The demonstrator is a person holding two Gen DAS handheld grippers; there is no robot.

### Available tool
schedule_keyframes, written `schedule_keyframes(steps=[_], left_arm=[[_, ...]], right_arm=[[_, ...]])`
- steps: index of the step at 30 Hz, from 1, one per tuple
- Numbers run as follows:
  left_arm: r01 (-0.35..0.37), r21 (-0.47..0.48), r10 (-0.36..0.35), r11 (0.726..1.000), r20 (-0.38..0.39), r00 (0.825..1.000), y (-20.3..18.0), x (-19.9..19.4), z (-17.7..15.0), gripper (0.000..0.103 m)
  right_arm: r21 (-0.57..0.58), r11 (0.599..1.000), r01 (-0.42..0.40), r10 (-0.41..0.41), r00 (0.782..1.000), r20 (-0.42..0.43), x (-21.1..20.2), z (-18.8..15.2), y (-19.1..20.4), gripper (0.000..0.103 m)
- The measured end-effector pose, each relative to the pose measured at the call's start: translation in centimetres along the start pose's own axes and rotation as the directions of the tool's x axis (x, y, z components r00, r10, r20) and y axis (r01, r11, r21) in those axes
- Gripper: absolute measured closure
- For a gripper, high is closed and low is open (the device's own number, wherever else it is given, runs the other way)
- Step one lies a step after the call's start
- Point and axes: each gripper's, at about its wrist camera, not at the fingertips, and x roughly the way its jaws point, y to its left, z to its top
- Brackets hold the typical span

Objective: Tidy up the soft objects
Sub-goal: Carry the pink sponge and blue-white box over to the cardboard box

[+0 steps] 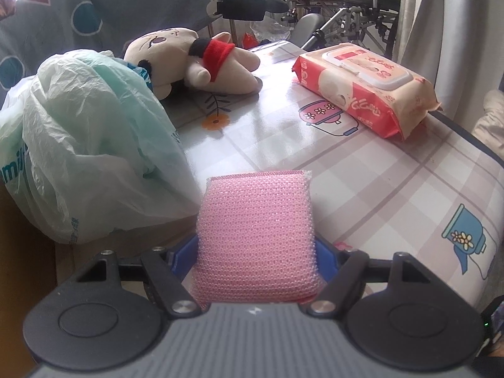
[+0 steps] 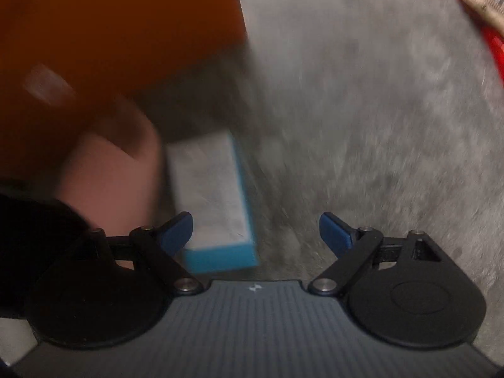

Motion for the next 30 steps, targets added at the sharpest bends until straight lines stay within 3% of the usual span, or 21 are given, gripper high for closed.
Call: schedule_keyframes(steps=[5, 10, 13, 16, 17, 18, 23, 26, 30], left_arm=[[-0.001, 0.021, 0.001, 1.0, 0.003, 1.0, -0.5, 0.1, 0.0, 0.025], [-0.001, 0.035, 0.0, 0.999, 0.014, 1.0, -0.8, 0.3, 0.1, 0.025], [0.002, 0.03, -0.002, 1.0, 0.016, 1.0, -0.9, 0.3, 0.1, 0.025], [0.025, 0.006, -0.025, 1.0, 0.017, 1.0, -0.6, 0.1, 0.1, 0.024], [0.028, 0.002, -0.028, 1.0, 0.018, 0.999, -0.5, 0.1, 0.0, 0.024], [0.03, 0.002, -0.03, 1.0, 0.02, 0.999, -0.5, 0.1, 0.0, 0.024], [0.039, -0.001, -0.039, 0.999, 0.026, 0.999, -0.4, 0.0, -0.1, 0.024], [0.055, -0.015, -0.054, 0.998, 0.029, 0.998, -0.2, -0.3, -0.3, 0.025], [0.071, -0.036, -0.07, 0.997, 0.038, 0.997, 0.1, -1.0, -0.7, 0.026]], right_arm=[[-0.035, 0.999, -0.027, 0.028, 0.999, 0.036, 3.5, -0.5, 1.4, 0.013], [-0.051, 0.996, -0.076, 0.076, 0.997, 0.001, 5.9, 0.3, 3.1, 0.005], [-0.1, 0.995, -0.024, 0.021, 0.999, -0.031, 7.2, 0.3, 4.5, 0.006], [-0.103, 0.994, 0.036, -0.037, 0.999, -0.005, 7.4, 0.2, 5.3, 0.012], [-0.097, 0.994, 0.042, -0.041, 0.999, 0.011, 7.2, 0.2, 5.4, 0.029], [-0.086, 0.995, 0.045, -0.041, 0.998, 0.043, 6.6, 0.3, 5.4, 0.032], [-0.04, 0.987, 0.157, -0.155, 0.987, 0.05, 5.7, 0.4, 4.3, 0.032], [0.061, 0.989, 0.138, -0.144, 0.985, 0.095, 3.0, 0.3, 2.7, 0.032], [0.165, 0.986, 0.024, -0.062, 0.971, 0.23, -4.4, 0.4, 0.9, 0.032]])
